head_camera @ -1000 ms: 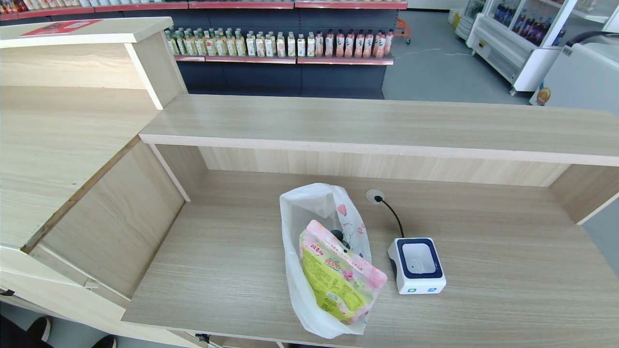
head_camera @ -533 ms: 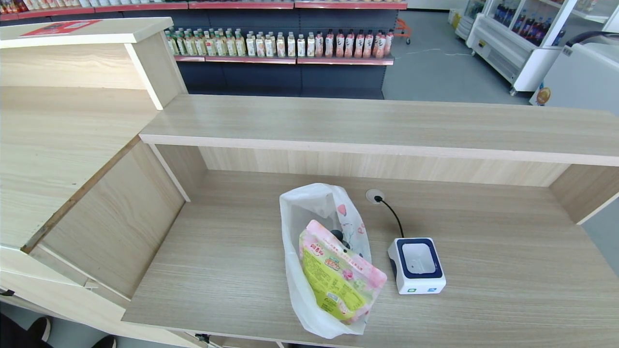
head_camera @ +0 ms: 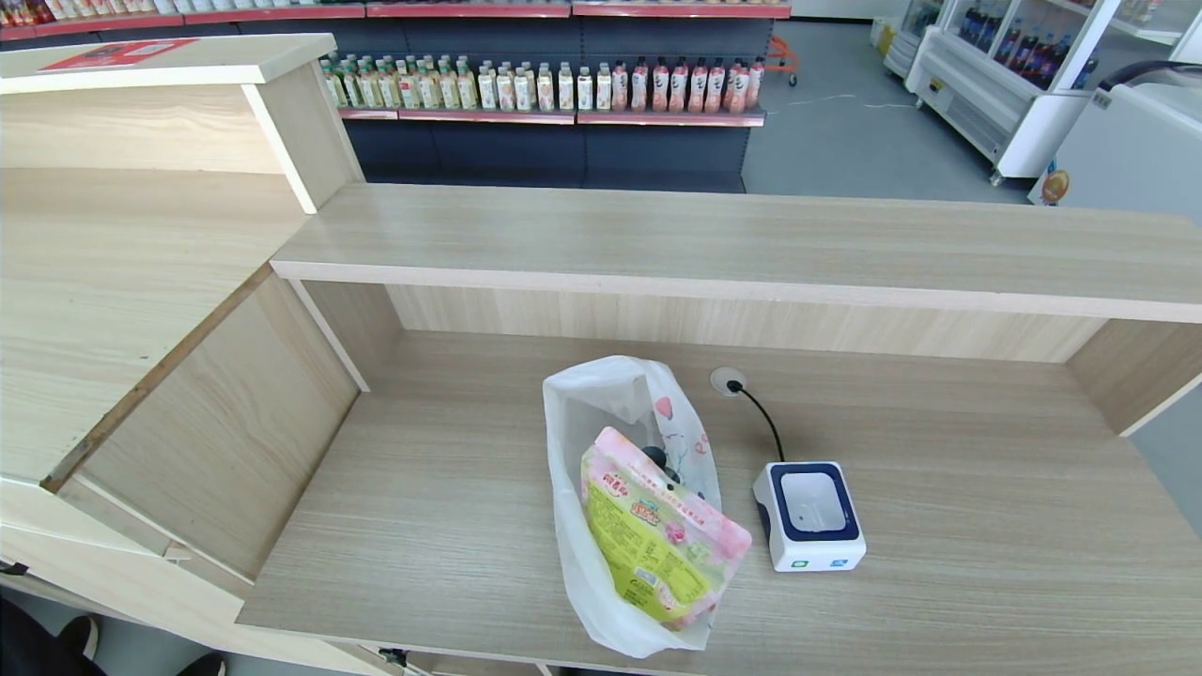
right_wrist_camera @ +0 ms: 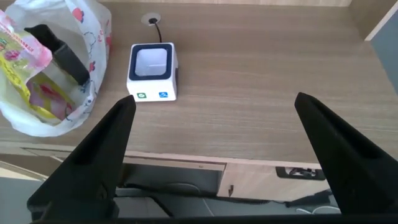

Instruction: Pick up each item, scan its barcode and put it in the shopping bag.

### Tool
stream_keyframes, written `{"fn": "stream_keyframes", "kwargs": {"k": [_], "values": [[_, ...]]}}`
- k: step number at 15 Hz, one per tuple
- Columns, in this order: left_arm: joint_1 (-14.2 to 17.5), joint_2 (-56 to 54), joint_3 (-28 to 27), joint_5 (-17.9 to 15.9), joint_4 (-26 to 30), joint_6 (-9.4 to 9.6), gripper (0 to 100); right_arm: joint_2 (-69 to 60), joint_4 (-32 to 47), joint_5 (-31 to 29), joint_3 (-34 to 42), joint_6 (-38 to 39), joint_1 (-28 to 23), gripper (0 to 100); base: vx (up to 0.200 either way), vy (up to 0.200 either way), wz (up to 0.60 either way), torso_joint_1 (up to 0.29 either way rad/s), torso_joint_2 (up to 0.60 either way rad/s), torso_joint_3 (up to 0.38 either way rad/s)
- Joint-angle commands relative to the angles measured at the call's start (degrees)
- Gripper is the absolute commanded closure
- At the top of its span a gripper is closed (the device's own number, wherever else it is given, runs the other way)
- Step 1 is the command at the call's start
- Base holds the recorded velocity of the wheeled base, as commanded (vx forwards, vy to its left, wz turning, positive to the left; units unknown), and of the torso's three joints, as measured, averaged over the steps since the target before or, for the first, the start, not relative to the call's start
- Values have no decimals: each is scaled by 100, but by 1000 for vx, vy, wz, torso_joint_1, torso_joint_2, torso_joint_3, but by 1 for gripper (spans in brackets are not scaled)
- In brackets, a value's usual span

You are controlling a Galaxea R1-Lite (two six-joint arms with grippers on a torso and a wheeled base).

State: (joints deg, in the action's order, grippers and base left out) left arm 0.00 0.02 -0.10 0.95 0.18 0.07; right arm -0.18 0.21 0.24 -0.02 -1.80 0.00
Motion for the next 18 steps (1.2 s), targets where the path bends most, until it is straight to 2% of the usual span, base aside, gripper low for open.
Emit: {"fn": "stream_keyframes", "kwargs": {"k": [1, 4, 11, 18], "values": [[0, -2, 1, 2, -1, -7, 0, 18, 14, 2, 2, -4, 0, 0, 0, 0, 0, 0, 0, 0], [0, -2, 1, 2, -1, -16, 0, 18, 14, 2, 2, -22, 0, 0, 0, 0, 0, 0, 0, 0], [0, -2, 1, 2, -1, 10, 0, 18, 14, 2, 2, -31, 0, 0, 0, -200, 0, 3, 2, 2], [0, -2, 1, 2, -1, 1, 0, 18, 14, 2, 2, 40, 0, 0, 0, 0, 0, 0, 0, 0]]}}
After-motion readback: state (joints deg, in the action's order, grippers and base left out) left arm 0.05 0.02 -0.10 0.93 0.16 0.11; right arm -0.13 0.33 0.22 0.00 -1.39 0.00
